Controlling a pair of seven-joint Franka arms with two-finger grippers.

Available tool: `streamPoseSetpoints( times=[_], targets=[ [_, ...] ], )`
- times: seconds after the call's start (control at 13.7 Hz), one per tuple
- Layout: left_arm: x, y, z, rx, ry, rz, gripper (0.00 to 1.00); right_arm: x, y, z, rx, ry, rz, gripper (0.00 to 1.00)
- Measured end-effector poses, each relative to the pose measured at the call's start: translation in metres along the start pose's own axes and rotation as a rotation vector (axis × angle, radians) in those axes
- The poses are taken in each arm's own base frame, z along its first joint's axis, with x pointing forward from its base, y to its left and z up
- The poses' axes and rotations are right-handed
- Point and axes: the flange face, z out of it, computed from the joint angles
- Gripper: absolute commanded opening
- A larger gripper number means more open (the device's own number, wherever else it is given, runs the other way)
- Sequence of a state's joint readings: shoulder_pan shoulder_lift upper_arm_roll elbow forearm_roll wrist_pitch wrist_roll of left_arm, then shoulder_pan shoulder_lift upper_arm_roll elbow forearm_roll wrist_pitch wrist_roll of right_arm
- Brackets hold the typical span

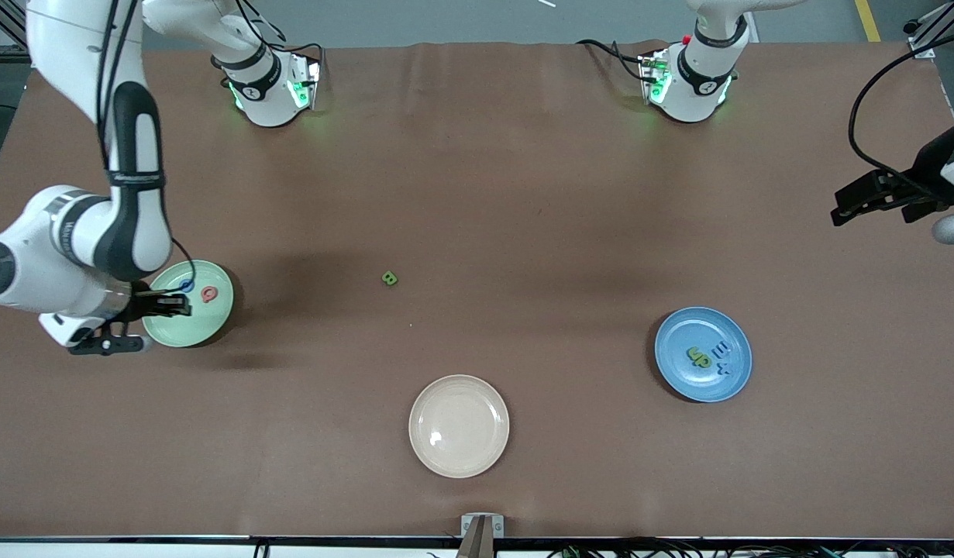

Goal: Sort upper and lower case letters into plates
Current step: 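Lower green Z onto the green plate and open the right gripper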

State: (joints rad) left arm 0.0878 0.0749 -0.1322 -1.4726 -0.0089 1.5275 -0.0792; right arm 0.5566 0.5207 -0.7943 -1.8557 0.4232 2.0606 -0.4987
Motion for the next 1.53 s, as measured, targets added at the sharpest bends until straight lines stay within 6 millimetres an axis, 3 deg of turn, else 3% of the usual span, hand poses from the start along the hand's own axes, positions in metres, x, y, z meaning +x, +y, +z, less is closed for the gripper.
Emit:
streamPoseSetpoints(
  times=[0.15, 0.36, 0.8, 1.02, 1.09, 1.17, 1.24, 1.31, 1.53],
  targets=[
    [0.001, -0.001, -0.004, -0.003, 0.009, -0.002, 1.00, -0.007, 0.036, 0.014, -0.019, -0.003, -0.028, 0.15],
    [0.002, -0.010, -0.011, -0.004, 0.023, -0.018, 1.00, -0.010, 0.060, 0.037, -0.058, -0.013, -0.060, 0.15],
    [0.002, -0.012, -0.012, -0.004, 0.026, -0.022, 1.00, 0.000, 0.051, 0.091, -0.051, -0.015, -0.073, 0.16],
    [0.002, -0.012, -0.012, -0.004, 0.025, -0.022, 1.00, -0.001, 0.054, 0.104, -0.037, -0.005, -0.067, 0.20],
    [0.002, -0.012, -0.012, -0.004, 0.025, -0.022, 1.00, -0.001, 0.055, 0.105, -0.035, -0.003, -0.064, 0.27],
    [0.002, -0.012, -0.012, -0.004, 0.025, -0.021, 1.00, -0.001, 0.055, 0.106, -0.033, -0.003, -0.063, 0.46],
    [0.002, -0.011, -0.011, -0.004, 0.025, -0.020, 1.00, 0.000, 0.055, 0.106, -0.031, -0.002, -0.063, 0.78],
    [0.002, -0.011, -0.011, -0.004, 0.025, -0.019, 1.00, 0.000, 0.053, 0.106, -0.030, -0.002, -0.065, 0.96],
    [0.002, -0.010, -0.011, -0.004, 0.024, -0.018, 1.00, 0.004, 0.046, 0.105, -0.028, 0.003, -0.078, 0.98]
  ],
)
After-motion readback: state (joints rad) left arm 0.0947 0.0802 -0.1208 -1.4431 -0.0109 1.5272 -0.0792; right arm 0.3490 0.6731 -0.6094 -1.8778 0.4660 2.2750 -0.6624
